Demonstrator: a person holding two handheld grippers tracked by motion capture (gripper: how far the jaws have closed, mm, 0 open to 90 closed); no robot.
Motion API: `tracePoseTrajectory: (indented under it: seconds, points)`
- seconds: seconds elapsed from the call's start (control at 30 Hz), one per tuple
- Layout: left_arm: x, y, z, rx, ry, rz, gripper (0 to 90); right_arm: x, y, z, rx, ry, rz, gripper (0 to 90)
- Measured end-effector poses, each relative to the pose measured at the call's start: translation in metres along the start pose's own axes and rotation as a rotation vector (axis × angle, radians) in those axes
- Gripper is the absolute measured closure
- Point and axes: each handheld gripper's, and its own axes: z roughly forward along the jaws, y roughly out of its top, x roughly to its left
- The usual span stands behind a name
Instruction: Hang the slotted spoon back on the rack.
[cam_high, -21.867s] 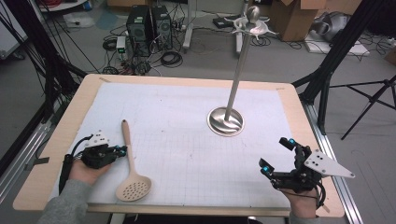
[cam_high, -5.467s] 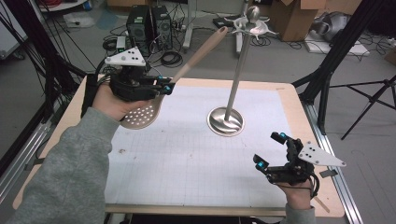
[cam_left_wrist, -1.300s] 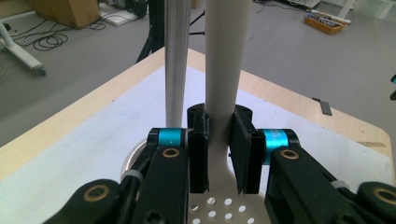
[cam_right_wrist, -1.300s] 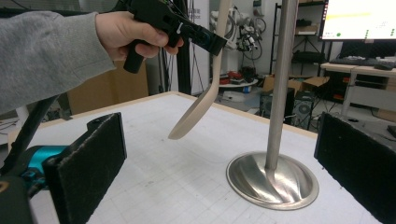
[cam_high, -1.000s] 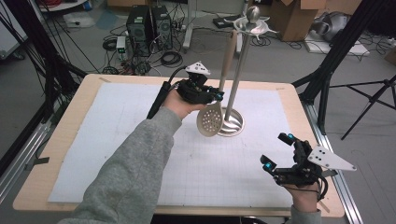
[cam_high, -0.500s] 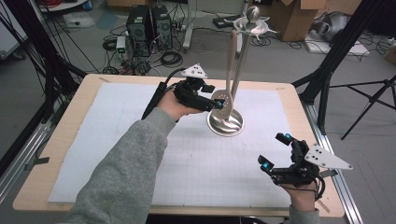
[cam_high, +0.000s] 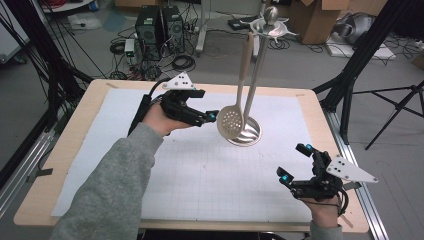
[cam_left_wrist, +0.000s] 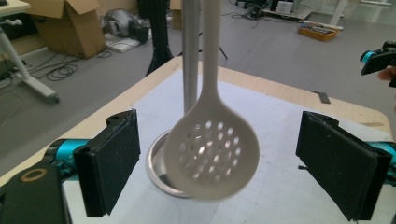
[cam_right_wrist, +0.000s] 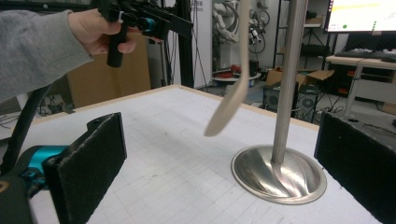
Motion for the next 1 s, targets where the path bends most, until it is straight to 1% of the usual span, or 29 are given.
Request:
tracePoseTrajectory:
  seconds: [0.03,0.07,0.2,0.23,0.3,0.37,0.43,0.5,0.53,0.6,0.63,0.73,0.87,0.9,0.93,0.97,1.0]
  points:
    - [0.0,-0.002,-0.003,0.005,0.0,-0.004,14.3,-0.001,0.0,0.001,-0.003,0.002,-0.012,1.1]
    - [0.0,-0.005,-0.004,0.007,-0.004,-0.009,14.4,0.0,-0.001,0.001,0.003,0.005,-0.002,1.1]
    - [-0.003,-0.017,-0.009,0.016,-0.013,-0.015,14.4,0.0,-0.002,0.004,0.011,0.01,-0.007,1.1]
    - [-0.004,-0.02,-0.011,0.012,-0.011,-0.012,14.4,0.0,-0.002,0.004,0.013,0.011,-0.003,1.1]
    - [-0.005,-0.024,-0.014,0.0,-0.007,-0.021,14.4,0.0,-0.002,0.004,0.01,0.01,-0.006,1.1]
    - [-0.005,-0.028,-0.019,-0.002,0.004,-0.015,14.4,0.001,-0.002,0.005,0.013,0.012,-0.007,1.1]
    - [-0.005,-0.031,-0.024,-0.016,0.013,-0.025,14.4,0.002,-0.002,0.005,0.014,0.012,-0.009,1.1]
    - [-0.005,-0.035,-0.03,-0.03,0.023,-0.027,14.5,0.003,-0.001,0.005,0.015,0.011,-0.011,1.1]
    - [-0.005,-0.036,-0.033,-0.033,0.032,-0.022,14.6,0.004,-0.001,0.005,0.017,0.015,-0.012,1.1]
    - [-0.006,-0.04,-0.039,-0.039,0.065,-0.016,15.7,0.005,0.0,0.005,0.013,0.013,-0.014,1.1]
    - [-0.006,-0.042,-0.041,-0.05,0.072,-0.017,16.2,0.005,0.0,0.005,0.014,0.012,-0.016,1.1]
    - [-0.008,-0.047,-0.048,-0.058,0.104,-0.006,16.0,0.006,0.0,0.006,0.016,0.011,-0.019,1.1]
    - [-0.01,-0.054,-0.06,-0.082,0.112,-0.012,15.4,0.007,0.001,0.006,0.021,0.014,-0.024,1.1]
    - [-0.01,-0.056,-0.062,-0.087,0.112,-0.02,15.3,0.007,0.0,0.007,0.02,0.015,-0.025,1.1]
    - [-0.01,-0.059,-0.065,-0.095,0.121,-0.022,15.2,0.007,0.0,0.007,0.02,0.013,-0.027,1.1]
    - [-0.01,-0.061,-0.067,-0.105,0.127,-0.02,15.2,0.007,0.0,0.007,0.023,0.012,-0.022,1.1]
    - [-0.008,-0.064,-0.07,-0.122,0.122,-0.028,15.2,0.007,0.0,0.007,0.021,0.011,-0.024,1.1]
